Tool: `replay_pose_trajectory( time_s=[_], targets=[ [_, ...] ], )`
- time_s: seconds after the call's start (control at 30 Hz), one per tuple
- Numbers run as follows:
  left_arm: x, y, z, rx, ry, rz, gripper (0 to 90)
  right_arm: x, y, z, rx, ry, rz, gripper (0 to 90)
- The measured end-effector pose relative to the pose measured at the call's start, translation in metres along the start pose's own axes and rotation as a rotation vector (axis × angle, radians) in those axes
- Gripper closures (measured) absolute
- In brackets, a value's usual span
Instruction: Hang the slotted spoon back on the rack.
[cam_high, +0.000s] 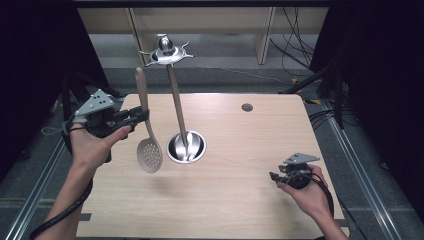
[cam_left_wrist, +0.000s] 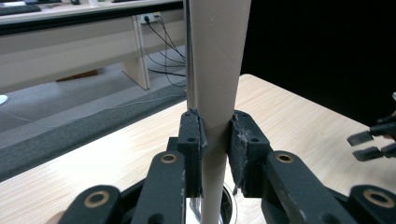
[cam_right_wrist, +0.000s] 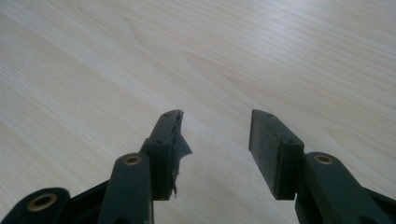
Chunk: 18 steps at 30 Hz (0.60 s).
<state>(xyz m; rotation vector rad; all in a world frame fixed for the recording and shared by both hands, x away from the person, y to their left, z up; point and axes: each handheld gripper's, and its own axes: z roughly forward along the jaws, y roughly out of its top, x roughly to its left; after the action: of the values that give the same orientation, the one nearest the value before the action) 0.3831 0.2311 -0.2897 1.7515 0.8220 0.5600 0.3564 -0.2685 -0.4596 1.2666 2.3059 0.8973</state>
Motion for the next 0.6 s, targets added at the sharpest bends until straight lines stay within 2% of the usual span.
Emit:
replay_pose_trajectory(
  time_s=[0.6],
  targets=[
    [0.011, 0.011, 0.000, 0.045, -0.024, 0.007, 74.7, 0.000, 0.000, 0.000, 0.000, -0.004, 0.001, 54.3]
  ],
)
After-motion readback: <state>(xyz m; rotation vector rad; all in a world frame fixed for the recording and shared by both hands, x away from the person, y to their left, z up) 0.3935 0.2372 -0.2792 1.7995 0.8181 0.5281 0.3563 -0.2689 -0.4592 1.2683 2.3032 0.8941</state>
